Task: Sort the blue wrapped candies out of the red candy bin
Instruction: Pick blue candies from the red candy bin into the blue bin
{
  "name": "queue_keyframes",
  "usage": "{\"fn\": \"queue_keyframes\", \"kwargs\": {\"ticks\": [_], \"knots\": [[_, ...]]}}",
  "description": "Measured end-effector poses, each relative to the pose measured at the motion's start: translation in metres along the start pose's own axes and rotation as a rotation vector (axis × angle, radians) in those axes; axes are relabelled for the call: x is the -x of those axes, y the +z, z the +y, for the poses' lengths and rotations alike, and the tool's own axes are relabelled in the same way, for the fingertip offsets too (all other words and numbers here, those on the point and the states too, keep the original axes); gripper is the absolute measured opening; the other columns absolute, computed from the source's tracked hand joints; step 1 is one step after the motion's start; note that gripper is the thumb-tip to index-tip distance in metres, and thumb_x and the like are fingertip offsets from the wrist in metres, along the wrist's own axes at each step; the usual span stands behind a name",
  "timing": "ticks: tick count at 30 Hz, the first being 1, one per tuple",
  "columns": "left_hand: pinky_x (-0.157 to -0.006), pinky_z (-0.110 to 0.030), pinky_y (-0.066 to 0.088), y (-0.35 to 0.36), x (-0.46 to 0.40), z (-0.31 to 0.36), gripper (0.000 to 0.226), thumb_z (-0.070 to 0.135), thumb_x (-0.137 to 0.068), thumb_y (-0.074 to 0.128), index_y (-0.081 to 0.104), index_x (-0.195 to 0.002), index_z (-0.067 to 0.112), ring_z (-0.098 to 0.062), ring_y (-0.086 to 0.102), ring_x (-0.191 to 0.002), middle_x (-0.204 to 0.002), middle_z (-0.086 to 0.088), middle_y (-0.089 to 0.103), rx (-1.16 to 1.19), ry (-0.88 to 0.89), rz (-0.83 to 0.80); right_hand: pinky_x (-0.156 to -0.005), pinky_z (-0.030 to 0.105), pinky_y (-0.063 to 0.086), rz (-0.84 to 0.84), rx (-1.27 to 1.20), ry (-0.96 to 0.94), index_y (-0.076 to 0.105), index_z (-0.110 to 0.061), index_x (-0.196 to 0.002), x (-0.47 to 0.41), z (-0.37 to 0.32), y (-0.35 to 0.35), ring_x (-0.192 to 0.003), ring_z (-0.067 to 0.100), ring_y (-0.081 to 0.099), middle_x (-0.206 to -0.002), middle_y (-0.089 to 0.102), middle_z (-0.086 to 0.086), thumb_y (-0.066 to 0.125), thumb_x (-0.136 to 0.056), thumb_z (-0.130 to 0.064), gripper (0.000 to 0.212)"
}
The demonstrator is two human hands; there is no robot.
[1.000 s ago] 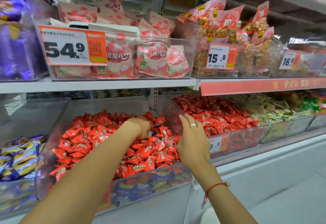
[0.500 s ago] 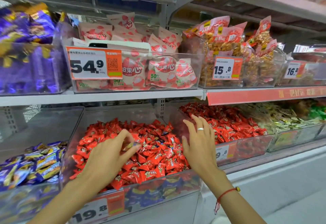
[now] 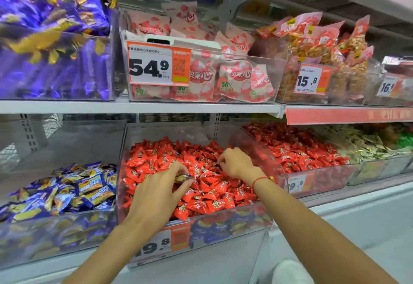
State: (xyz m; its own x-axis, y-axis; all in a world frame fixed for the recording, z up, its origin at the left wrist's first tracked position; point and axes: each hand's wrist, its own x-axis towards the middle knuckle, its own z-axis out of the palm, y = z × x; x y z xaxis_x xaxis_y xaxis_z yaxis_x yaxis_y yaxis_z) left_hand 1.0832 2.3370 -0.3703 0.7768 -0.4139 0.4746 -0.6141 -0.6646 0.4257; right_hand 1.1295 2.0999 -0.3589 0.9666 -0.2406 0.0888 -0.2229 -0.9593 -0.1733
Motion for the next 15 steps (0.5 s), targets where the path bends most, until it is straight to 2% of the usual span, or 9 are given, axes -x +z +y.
{"fn": "queue_keyframes", "kwargs": {"ticks": [2,5,6,8,10,12,13,14,15], "knots": [[-0.059,-0.017,0.042,-0.001,0.0,0.0,0.016,0.051,-0.092,0.052,0.052,-0.101,0.037,0.0,0.06,-0.076,-0.087,0.021,0.065,0.011,-0.004,0.001,-0.095,0.037,0.05,0.006,0.018,-0.02,0.074,-0.021,-0.106,-0.008,0.003,-0.003,-0.112,0.025,0.06,-0.116,0.069,0.005,0.063,-0.089,-0.023,0.021],[-0.061,-0.017,0.043,-0.002,-0.001,0.002,0.017,0.052,-0.092,0.052,0.053,-0.101,0.038,0.0,0.061,-0.08,-0.088,0.021,0.065,0.003,-0.014,0.012,-0.101,0.032,0.043,-0.365,0.088,0.003,0.059,-0.013,-0.131,-0.01,0.001,-0.009,-0.115,0.023,0.056,-0.126,0.061,0.007,0.056,-0.094,-0.03,0.04],[-0.063,-0.018,0.045,-0.002,-0.002,0.002,0.017,0.052,-0.092,0.051,0.053,-0.102,0.038,0.0,0.062,-0.082,-0.089,0.021,0.066,-0.004,-0.015,0.014,-0.103,0.031,0.039,-0.46,0.096,0.018,0.046,-0.011,-0.141,-0.009,-0.002,-0.01,-0.121,0.024,0.052,-0.134,0.054,0.01,0.05,-0.097,-0.027,0.047],[-0.063,-0.017,0.045,-0.002,-0.003,0.002,0.017,0.052,-0.092,0.051,0.053,-0.102,0.039,0.0,0.063,-0.083,-0.089,0.021,0.066,-0.004,-0.023,0.019,-0.11,0.03,0.029,-0.525,0.094,0.028,0.024,-0.015,-0.152,-0.008,-0.006,-0.01,-0.139,0.025,0.034,-0.154,0.03,0.01,0.043,-0.099,-0.022,0.056],[-0.062,-0.015,0.044,-0.001,-0.004,0.002,0.016,0.053,-0.092,0.052,0.054,-0.1,0.039,0.001,0.063,-0.082,-0.088,0.022,0.066,0.009,-0.029,0.028,-0.114,0.031,0.024,-0.53,0.076,0.017,0.017,-0.018,-0.154,-0.007,-0.009,-0.01,-0.144,0.026,0.023,-0.159,0.017,0.008,0.04,-0.099,-0.018,0.059],[-0.064,-0.02,0.049,-0.001,-0.004,0.002,0.017,0.053,-0.091,0.052,0.055,-0.099,0.039,0.001,0.063,-0.08,-0.086,0.023,0.066,0.015,-0.026,0.033,-0.115,0.031,0.022,-0.51,0.043,0.01,0.022,-0.017,-0.153,-0.004,-0.01,-0.01,-0.145,0.026,0.022,-0.159,0.019,0.009,0.04,-0.098,-0.013,0.058],[-0.065,-0.022,0.051,-0.001,-0.004,0.002,0.017,0.054,-0.091,0.052,0.055,-0.099,0.039,0.001,0.063,-0.079,-0.086,0.024,0.066,0.013,-0.025,0.038,-0.112,0.029,0.027,-0.488,-0.005,0.017,0.03,-0.014,-0.15,-0.002,-0.009,-0.008,-0.142,0.027,0.029,-0.155,0.029,0.01,0.041,-0.096,-0.011,0.056],[-0.065,-0.022,0.051,-0.001,-0.004,0.002,0.017,0.054,-0.09,0.052,0.055,-0.098,0.039,0.002,0.063,-0.079,-0.086,0.024,0.066,0.01,-0.027,0.042,-0.104,0.026,0.037,-0.45,-0.075,0.013,0.043,-0.011,-0.143,0.0,-0.007,-0.007,-0.132,0.027,0.044,-0.144,0.045,0.01,0.045,-0.094,-0.01,0.049],[-0.065,-0.021,0.05,-0.002,-0.004,0.002,0.017,0.054,-0.09,0.053,0.056,-0.098,0.039,0.002,0.063,-0.08,-0.085,0.025,0.066,0.014,-0.032,0.048,-0.088,0.022,0.045,-0.391,-0.147,-0.006,0.06,-0.01,-0.126,0.002,-0.006,-0.007,-0.112,0.024,0.058,-0.123,0.061,0.009,0.049,-0.092,-0.009,0.036]]}}
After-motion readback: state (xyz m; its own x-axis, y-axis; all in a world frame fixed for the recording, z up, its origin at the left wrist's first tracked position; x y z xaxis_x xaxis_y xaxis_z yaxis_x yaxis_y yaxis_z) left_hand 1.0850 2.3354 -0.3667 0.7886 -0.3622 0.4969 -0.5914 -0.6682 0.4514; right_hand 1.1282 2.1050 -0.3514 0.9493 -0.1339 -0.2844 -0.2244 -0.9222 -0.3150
